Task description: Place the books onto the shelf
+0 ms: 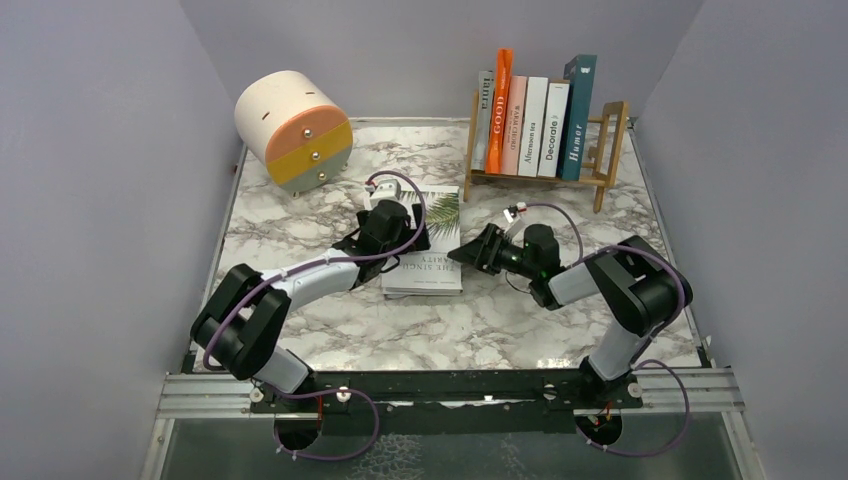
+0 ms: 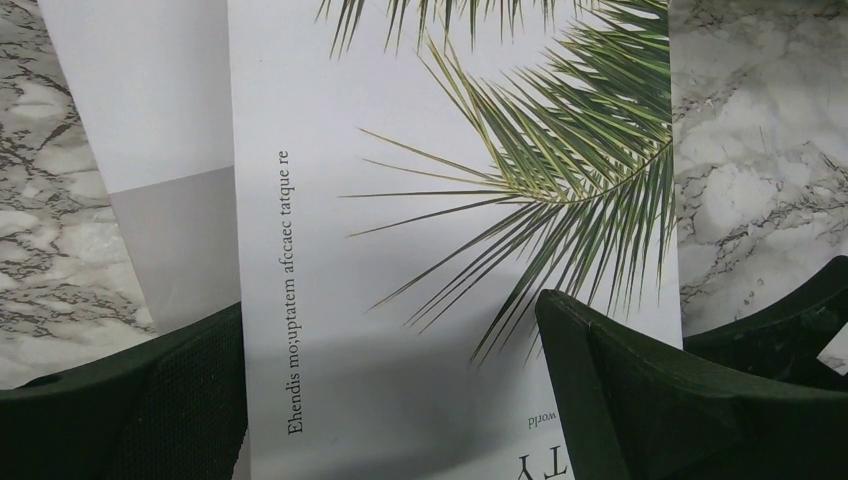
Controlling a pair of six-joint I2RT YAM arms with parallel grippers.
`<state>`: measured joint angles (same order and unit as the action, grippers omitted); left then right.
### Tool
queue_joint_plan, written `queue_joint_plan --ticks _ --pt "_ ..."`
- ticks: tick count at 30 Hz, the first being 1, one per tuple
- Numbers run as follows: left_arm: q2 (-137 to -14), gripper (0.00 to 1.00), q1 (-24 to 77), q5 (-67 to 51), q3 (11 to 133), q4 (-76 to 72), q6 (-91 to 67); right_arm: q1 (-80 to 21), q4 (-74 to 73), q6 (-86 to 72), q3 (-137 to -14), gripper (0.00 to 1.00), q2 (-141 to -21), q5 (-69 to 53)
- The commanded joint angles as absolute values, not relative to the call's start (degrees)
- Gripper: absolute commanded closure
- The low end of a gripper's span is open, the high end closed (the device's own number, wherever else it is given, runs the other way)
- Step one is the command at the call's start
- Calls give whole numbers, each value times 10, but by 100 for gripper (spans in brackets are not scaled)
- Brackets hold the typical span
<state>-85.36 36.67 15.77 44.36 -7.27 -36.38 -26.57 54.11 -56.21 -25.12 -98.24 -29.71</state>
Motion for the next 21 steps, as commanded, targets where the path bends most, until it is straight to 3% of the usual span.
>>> queue_joint_plan --ticks 1,14,21 --pt "-864 1 377 141 465 -96 -370 -267 594 -574 -259 30 -1008 -324" --pt "-895 1 402 94 463 -153 -392 -267 683 -601 -257 30 -1049 -356" --pt "-894 1 409 66 449 -185 -403 -267 694 -599 -253 37 -1034 -361"
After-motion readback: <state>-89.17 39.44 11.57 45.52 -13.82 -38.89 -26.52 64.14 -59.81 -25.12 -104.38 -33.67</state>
